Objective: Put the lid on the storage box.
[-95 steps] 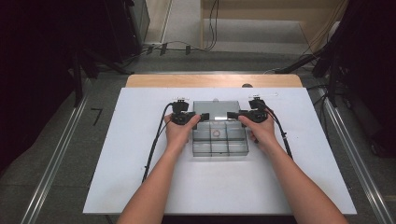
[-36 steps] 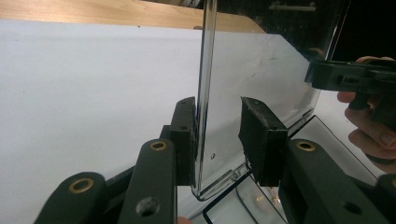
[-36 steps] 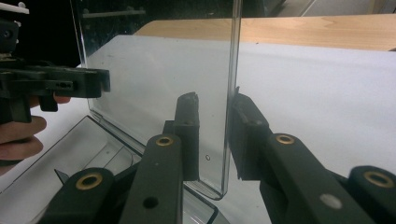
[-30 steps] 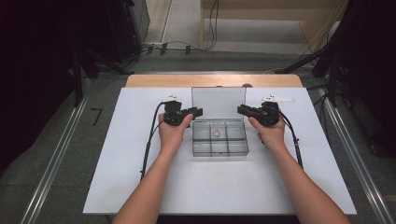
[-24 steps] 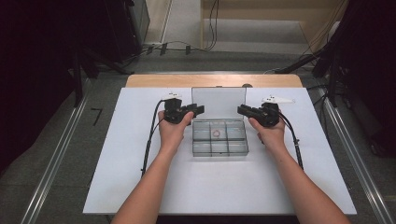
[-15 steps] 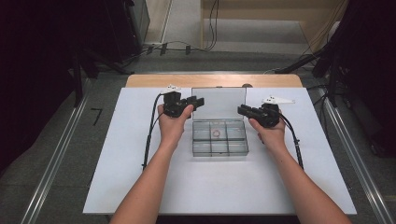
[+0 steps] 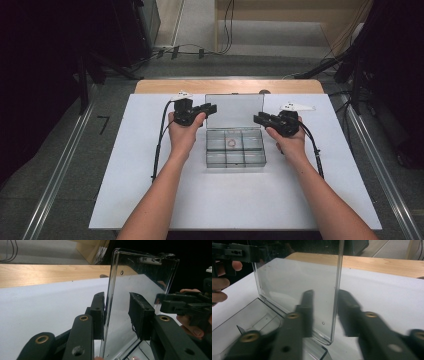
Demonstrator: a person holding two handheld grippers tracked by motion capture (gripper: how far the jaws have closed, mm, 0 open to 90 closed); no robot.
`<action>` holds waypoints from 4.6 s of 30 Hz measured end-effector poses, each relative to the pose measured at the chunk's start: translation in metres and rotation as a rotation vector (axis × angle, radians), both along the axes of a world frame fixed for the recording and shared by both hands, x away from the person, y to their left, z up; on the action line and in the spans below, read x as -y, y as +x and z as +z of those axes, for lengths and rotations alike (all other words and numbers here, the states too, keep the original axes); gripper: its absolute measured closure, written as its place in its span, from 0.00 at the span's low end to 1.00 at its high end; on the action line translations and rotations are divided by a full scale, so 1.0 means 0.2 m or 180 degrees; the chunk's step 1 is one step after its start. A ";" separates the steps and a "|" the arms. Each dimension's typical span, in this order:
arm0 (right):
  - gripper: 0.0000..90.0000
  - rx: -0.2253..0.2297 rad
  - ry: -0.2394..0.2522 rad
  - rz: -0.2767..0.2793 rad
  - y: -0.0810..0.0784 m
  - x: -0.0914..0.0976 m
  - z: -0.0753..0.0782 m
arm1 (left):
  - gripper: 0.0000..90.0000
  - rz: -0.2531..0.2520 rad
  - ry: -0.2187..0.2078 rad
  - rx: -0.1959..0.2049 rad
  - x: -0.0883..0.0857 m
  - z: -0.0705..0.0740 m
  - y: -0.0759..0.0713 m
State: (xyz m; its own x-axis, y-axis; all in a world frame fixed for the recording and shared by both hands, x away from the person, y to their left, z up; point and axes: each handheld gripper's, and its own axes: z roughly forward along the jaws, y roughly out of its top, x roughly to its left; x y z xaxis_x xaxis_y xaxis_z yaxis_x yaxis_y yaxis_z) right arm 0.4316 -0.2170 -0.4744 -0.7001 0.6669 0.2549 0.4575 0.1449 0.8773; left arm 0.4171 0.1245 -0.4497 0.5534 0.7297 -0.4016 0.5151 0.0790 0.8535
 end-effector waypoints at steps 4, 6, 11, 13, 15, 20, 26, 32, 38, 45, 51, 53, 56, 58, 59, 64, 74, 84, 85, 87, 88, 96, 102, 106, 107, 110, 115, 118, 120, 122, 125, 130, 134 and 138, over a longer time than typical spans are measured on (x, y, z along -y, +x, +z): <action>0.46 -0.0065 0.0042 -0.0100 0.01 0.00 0.03 | 0.73 -0.0021 0.0000 0.0033 0.00 0.00 -0.01; 0.43 -0.0086 0.0013 -0.0096 0.02 0.01 0.06 | 0.73 -0.0024 -0.0005 0.0046 0.00 0.00 -0.02; 0.47 -0.0017 0.0038 -0.0062 0.03 0.01 0.13 | 0.73 -0.0047 -0.0017 0.0090 -0.01 0.00 -0.04; 0.49 0.0019 0.0059 -0.0035 0.03 0.01 0.16 | 0.72 -0.0060 -0.0016 0.0111 -0.01 0.00 -0.05; 0.49 0.0045 0.0041 -0.0046 0.03 0.00 0.18 | 0.72 -0.0070 -0.0026 0.0129 -0.01 0.00 -0.06; 0.54 0.0096 0.0089 -0.0005 0.02 0.00 0.20 | 0.72 -0.0102 -0.0027 0.0168 -0.02 0.00 -0.08; 0.61 0.0147 0.0114 0.0120 0.00 -0.01 0.21 | 0.72 -0.0106 -0.0022 0.0243 -0.02 -0.01 -0.11; 0.72 0.0231 0.0073 0.0088 -0.04 0.00 0.22 | 0.72 -0.0133 0.0011 0.0275 -0.02 -0.01 -0.12; 0.76 0.0315 0.0040 0.0070 -0.07 0.01 0.21 | 0.72 -0.0171 0.0081 0.0299 -0.02 0.00 -0.13; 0.77 0.0374 0.0026 0.0089 -0.10 0.02 0.20 | 0.67 -0.0119 0.0165 0.0345 -0.03 0.01 -0.16; 0.76 0.0398 0.0026 0.0111 -0.13 0.03 0.20 | 0.65 -0.0091 0.0206 0.0350 -0.08 0.01 -0.20; 0.76 0.0411 0.0024 0.0118 -0.14 0.03 0.20 | 0.69 -0.0098 0.0223 0.0349 -0.10 0.01 -0.22; 0.75 0.0431 0.0003 0.0131 -0.15 0.04 0.20 | 0.75 -0.0116 0.0259 0.0343 -0.12 0.00 -0.25; 0.75 0.0442 0.0000 0.0119 -0.16 0.04 0.20 | 0.78 -0.0127 0.0257 0.0318 -0.14 -0.01 -0.27; 0.75 0.0441 0.0003 0.0119 -0.17 0.04 0.20 | 0.80 -0.0143 0.0250 0.0300 -0.15 -0.02 -0.27; 0.74 0.0456 0.0010 0.0114 -0.18 0.04 0.19 | 0.91 -0.0236 0.0226 0.0243 -0.16 -0.06 -0.30; 0.74 0.0461 0.0023 0.0108 -0.22 0.06 0.17 | 1.00 -0.0495 0.0193 0.0176 -0.10 -0.10 -0.31; 0.74 0.0498 -0.0018 0.0125 -0.25 0.07 0.15 | 1.00 -0.0516 0.0145 0.0135 -0.08 -0.11 -0.30; 0.74 0.0481 -0.0024 0.0129 -0.26 0.08 0.15 | 1.00 -0.0516 0.0141 0.0135 -0.08 -0.11 -0.30; 0.73 0.0496 -0.0025 0.0149 -0.26 0.08 0.15 | 1.00 -0.0519 0.0129 0.0131 -0.08 -0.11 -0.30; 0.73 0.0498 -0.0033 0.0155 -0.26 0.08 0.15 | 1.00 -0.0519 0.0123 0.0126 -0.08 -0.11 -0.30; 0.58 0.0531 -0.0081 0.0248 -0.29 0.09 0.15 | 1.00 -0.0523 0.0104 0.0111 -0.08 -0.11 -0.30; 0.49 0.0494 -0.0111 0.0267 -0.31 0.11 0.15 | 1.00 -0.0529 0.0091 0.0119 -0.09 -0.10 -0.30; 0.54 0.0410 -0.0129 0.0184 -0.32 0.15 0.13 | 1.00 -0.0527 0.0077 0.0122 -0.09 -0.10 -0.30; 0.57 0.0393 -0.0125 0.0171 -0.33 0.16 0.12 | 1.00 -0.0531 0.0081 0.0128 -0.09 -0.10 -0.30; 0.69 0.0321 -0.0120 0.0129 -0.34 0.17 0.10 | 1.00 -0.0541 0.0064 0.0135 -0.09 -0.10 -0.30; 0.95 0.0138 -0.0092 0.0093 -0.34 0.17 0.08 | 1.00 -0.0561 0.0070 0.0141 -0.08 -0.09 -0.31; 0.98 0.0086 -0.0059 0.0118 -0.34 0.16 0.08 | 1.00 -0.0571 0.0063 0.0151 -0.08 -0.09 -0.31; 0.98 0.0094 -0.0052 0.0162 -0.35 0.14 0.08 | 1.00 -0.0583 0.0060 0.0161 -0.07 -0.09 -0.32; 0.98 0.0091 -0.0060 0.0150 -0.35 0.13 0.08 | 1.00 -0.0604 0.0066 0.0160 -0.07 -0.09 -0.32; 0.98 0.0086 -0.0042 0.0124 -0.35 0.13 0.07 | 1.00 -0.0619 0.0053 0.0154 -0.06 -0.09 -0.33; 0.98 0.0088 -0.0030 0.0155 -0.36 0.13 0.08 | 1.00 -0.0659 0.0047 0.0178 -0.05 -0.09 -0.35; 0.98 0.0112 -0.0051 0.0173 -0.37 0.12 0.08 | 1.00 -0.0655 0.0049 0.0183 -0.06 -0.11 -0.37; 0.98 0.0119 -0.0044 0.0172 -0.39 0.12 0.06 | 1.00 -0.0647 0.0042 0.0191 -0.07 -0.12 -0.39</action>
